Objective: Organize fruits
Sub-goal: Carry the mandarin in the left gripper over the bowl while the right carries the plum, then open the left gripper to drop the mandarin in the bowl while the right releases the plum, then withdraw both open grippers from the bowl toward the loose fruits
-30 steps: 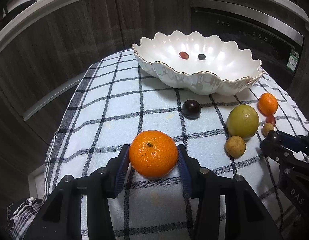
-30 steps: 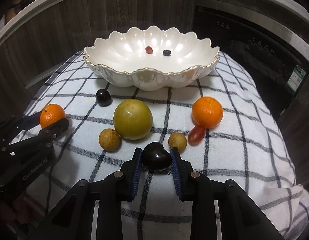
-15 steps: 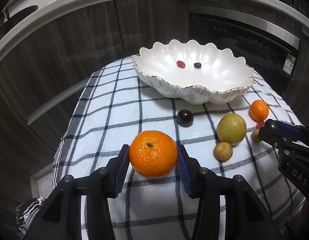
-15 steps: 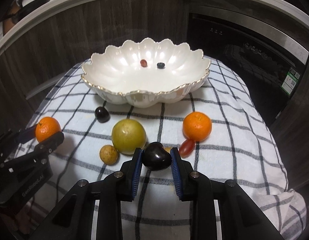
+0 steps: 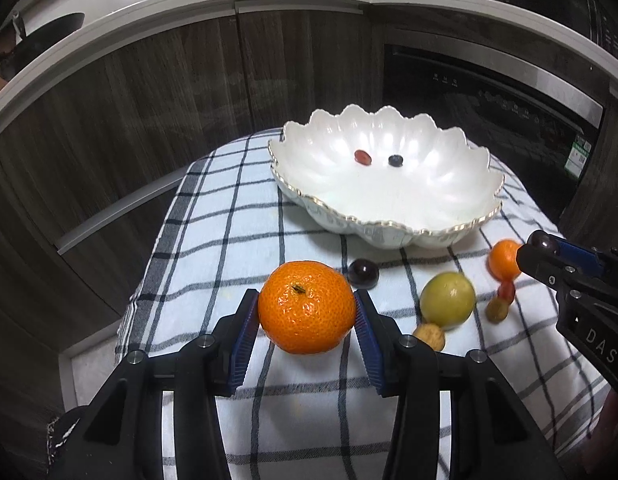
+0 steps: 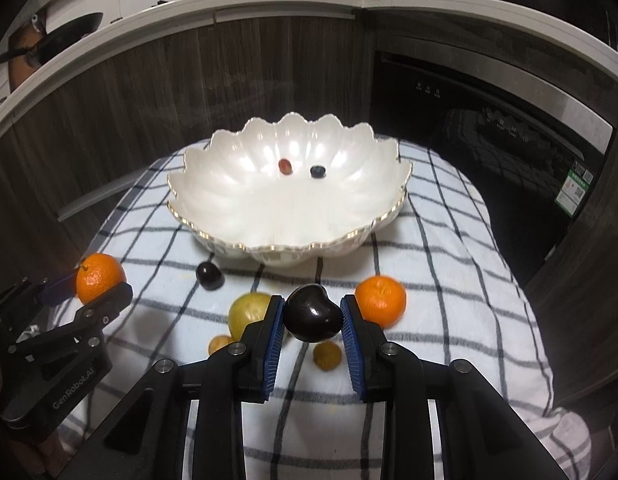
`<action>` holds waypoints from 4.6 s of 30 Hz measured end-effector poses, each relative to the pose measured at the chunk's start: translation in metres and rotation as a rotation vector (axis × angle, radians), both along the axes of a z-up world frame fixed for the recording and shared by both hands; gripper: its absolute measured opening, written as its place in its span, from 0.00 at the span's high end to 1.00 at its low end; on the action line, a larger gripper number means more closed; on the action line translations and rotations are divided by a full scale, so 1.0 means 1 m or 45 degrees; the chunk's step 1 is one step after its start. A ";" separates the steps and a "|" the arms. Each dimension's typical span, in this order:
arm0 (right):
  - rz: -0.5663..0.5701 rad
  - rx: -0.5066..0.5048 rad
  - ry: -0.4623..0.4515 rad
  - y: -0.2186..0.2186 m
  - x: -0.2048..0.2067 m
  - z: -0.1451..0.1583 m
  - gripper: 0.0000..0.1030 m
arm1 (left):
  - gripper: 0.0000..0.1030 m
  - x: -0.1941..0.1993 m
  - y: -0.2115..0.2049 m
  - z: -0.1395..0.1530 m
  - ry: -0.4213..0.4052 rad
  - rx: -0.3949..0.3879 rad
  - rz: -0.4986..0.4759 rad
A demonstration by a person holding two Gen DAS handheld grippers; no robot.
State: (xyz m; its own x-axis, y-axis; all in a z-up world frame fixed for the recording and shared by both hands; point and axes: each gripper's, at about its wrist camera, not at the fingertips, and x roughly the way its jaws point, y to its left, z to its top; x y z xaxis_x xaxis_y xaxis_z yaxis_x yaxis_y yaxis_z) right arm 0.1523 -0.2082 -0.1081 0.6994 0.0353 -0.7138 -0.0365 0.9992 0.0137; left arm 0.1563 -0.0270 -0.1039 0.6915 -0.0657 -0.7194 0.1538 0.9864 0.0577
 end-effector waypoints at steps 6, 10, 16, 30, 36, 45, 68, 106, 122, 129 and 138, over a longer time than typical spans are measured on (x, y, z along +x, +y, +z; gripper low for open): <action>-0.005 0.001 -0.033 -0.002 0.008 0.013 0.71 | 0.55 0.010 -0.005 0.016 -0.029 -0.008 -0.006; -0.010 -0.001 -0.055 -0.005 0.015 0.021 0.71 | 0.55 0.017 -0.007 0.026 -0.050 -0.012 -0.006; -0.011 -0.008 -0.087 -0.007 0.022 0.034 0.71 | 0.55 0.025 -0.009 0.039 -0.080 -0.019 -0.002; 0.032 0.005 -0.138 -0.008 0.042 0.056 0.71 | 0.55 0.043 -0.016 0.055 -0.098 -0.025 0.011; 0.058 0.006 -0.130 -0.007 0.055 0.058 0.71 | 0.55 0.055 -0.017 0.064 -0.121 -0.041 0.035; 0.090 -0.013 -0.159 -0.005 0.080 0.067 0.71 | 0.55 0.077 -0.019 0.069 -0.133 -0.061 0.045; 0.116 -0.048 -0.076 -0.002 0.136 0.034 0.71 | 0.55 0.126 -0.022 0.039 -0.066 -0.069 0.037; -0.009 -0.098 -0.092 -0.006 0.138 0.054 0.19 | 0.01 0.111 0.002 0.056 -0.142 -0.088 0.147; -0.036 -0.067 -0.156 -0.009 0.112 0.082 0.19 | 0.01 0.088 0.005 0.083 -0.202 -0.069 0.145; -0.049 -0.056 -0.177 -0.014 0.100 0.092 0.19 | 0.01 0.076 0.002 0.093 -0.219 -0.063 0.140; -0.067 -0.036 -0.184 -0.021 0.080 0.099 0.19 | 0.01 0.053 0.001 0.096 -0.208 -0.072 0.137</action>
State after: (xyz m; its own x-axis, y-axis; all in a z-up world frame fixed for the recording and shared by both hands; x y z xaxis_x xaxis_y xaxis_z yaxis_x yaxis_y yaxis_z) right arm 0.2319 -0.2291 -0.0094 0.7951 -0.0224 -0.6060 0.0161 0.9997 -0.0158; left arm 0.2094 -0.0263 -0.0075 0.8041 -0.0223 -0.5941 0.0403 0.9990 0.0170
